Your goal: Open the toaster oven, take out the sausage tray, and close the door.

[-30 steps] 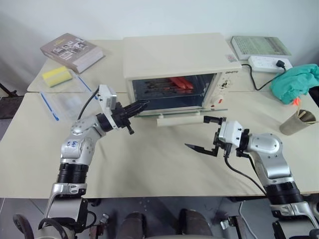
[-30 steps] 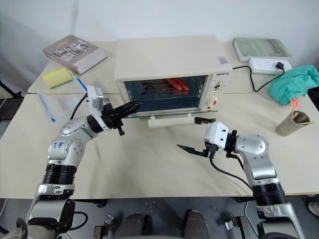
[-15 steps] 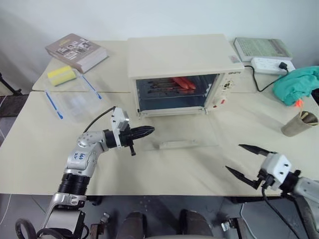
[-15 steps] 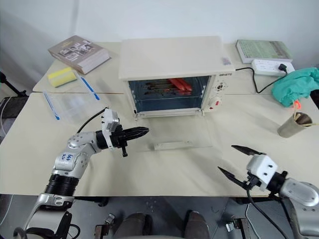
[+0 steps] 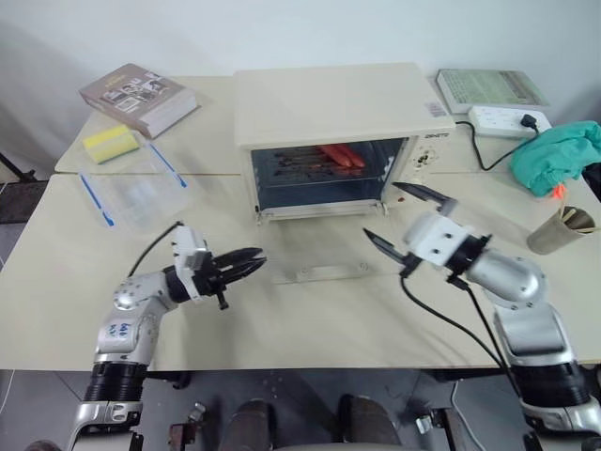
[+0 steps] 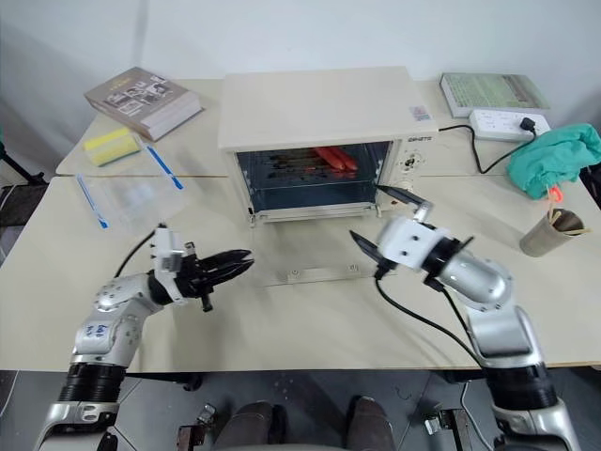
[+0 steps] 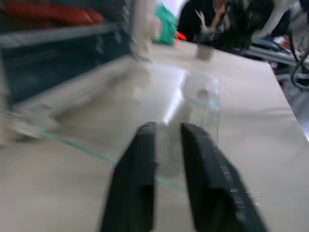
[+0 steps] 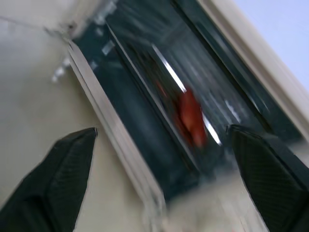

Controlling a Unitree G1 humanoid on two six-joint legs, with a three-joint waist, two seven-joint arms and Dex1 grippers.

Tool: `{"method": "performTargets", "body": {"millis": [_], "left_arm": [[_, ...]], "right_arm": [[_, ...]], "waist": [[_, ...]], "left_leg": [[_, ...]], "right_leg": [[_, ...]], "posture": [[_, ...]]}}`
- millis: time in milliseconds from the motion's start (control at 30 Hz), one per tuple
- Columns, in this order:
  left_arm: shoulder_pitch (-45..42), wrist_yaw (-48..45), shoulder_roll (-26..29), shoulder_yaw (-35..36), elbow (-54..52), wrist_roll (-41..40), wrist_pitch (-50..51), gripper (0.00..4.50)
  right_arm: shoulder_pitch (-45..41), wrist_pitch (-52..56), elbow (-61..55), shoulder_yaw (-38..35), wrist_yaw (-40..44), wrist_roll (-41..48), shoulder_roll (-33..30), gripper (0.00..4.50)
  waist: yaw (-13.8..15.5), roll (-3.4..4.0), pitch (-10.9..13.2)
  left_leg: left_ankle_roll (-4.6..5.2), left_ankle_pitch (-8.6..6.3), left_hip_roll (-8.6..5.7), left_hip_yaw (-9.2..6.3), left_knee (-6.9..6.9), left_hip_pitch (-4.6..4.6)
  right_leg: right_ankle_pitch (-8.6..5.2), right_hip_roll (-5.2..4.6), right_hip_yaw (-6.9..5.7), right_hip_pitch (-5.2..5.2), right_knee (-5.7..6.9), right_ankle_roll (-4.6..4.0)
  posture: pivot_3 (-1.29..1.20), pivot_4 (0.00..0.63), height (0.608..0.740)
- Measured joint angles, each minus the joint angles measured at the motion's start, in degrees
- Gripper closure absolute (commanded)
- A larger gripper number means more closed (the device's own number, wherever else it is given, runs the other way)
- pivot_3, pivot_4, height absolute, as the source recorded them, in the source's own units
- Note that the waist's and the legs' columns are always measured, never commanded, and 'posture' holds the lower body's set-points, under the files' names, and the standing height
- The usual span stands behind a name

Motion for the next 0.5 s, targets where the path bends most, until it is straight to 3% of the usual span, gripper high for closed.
{"method": "performTargets", "body": {"millis": [100,267,500], "left_arm": [[7.6,1.1,2.8,4.8,-5.7,-3.5,3.7,1.51],[12.3,4.5,2.4,7.3,-10.8,-4.7,5.2,0.02],[13.2,7.9,0.9,7.5,-13.6,-4.7,4.4,0.02]], "right_arm": [[-8.4,-2.8,7.7,6.5,-5.8,-9.8,3.4,0.0],[-13.8,-2.9,18.1,13.8,-12.6,-21.4,6.3,0.0],[-22.4,-1.5,30.8,18.7,-25.2,-32.1,10.8,0.0]], "waist": [[-1.5,0.01,0.0],[-1.1,0.0,0.0],[-1.8,0.0,0.0]], "left_leg": [[-0.01,0.0,0.02,0.05,-0.1,0.05],[-0.03,0.0,-0.01,-0.14,-0.02,-0.06],[-0.08,0.02,0.02,-0.07,-0.1,-0.02]], "right_leg": [[0.0,-0.01,0.06,-0.12,0.18,0.0],[0.0,-0.04,-0.04,-0.13,0.26,0.0],[-0.01,-0.03,-0.01,-0.26,0.41,-0.02]], "posture": [[0.0,0.15,0.74],[0.0,0.15,0.74],[0.0,0.15,0.74]]}}
